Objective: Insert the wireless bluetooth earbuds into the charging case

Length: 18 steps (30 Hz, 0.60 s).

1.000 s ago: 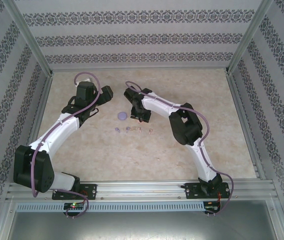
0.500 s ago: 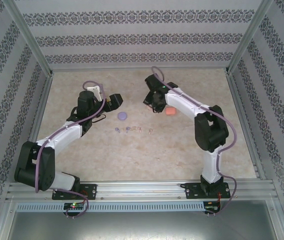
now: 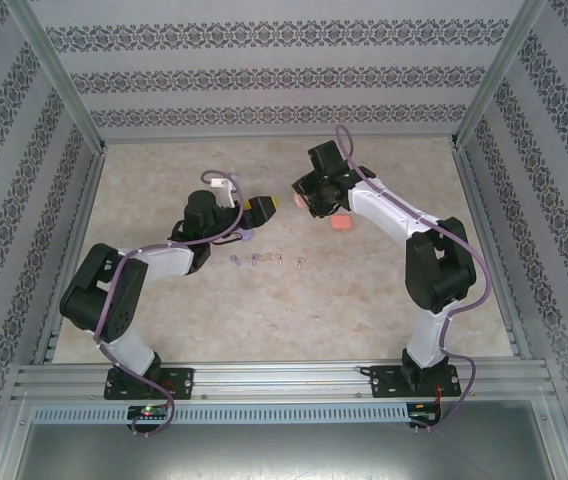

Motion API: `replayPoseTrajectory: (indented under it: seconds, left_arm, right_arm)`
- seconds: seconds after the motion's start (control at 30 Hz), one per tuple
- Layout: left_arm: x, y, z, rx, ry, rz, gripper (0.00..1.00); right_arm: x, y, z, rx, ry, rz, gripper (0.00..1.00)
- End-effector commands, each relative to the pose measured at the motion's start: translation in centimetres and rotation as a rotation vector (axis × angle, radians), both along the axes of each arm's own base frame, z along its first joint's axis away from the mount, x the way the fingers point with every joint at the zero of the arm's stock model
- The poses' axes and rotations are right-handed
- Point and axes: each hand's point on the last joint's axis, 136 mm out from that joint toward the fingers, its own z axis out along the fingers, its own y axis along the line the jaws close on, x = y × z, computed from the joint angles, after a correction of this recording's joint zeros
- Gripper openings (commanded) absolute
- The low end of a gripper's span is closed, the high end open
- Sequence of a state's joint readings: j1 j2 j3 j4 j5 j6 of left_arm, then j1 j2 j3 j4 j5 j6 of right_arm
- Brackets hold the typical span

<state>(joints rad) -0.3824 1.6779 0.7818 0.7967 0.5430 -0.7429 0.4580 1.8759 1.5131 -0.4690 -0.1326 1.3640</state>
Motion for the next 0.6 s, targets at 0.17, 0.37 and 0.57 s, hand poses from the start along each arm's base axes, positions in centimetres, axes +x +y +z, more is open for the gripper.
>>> replayPoseTrajectory:
  seconds: [0.17, 0.37, 0.57]
  left_arm:
    - [0.9, -3.2, 1.3, -0.106, -0.090, -0.048, 0.77]
    - [1.4, -4.6, 1.0, -0.122, -0.095, -0.065, 0.69]
    - [1.7, -5.7, 0.7, -0.119, -0.095, -0.083, 0.64]
  right_arm:
    - [-0.5, 0.7, 2.4, 0.090, -0.034, -0.033, 0.46]
    - [-0.9, 1.0, 2.6, 0.092, -0.039, -0.027, 0.46]
    - [-1.2, 1.5, 2.6, 0.091, -0.040, -0.017, 0.46]
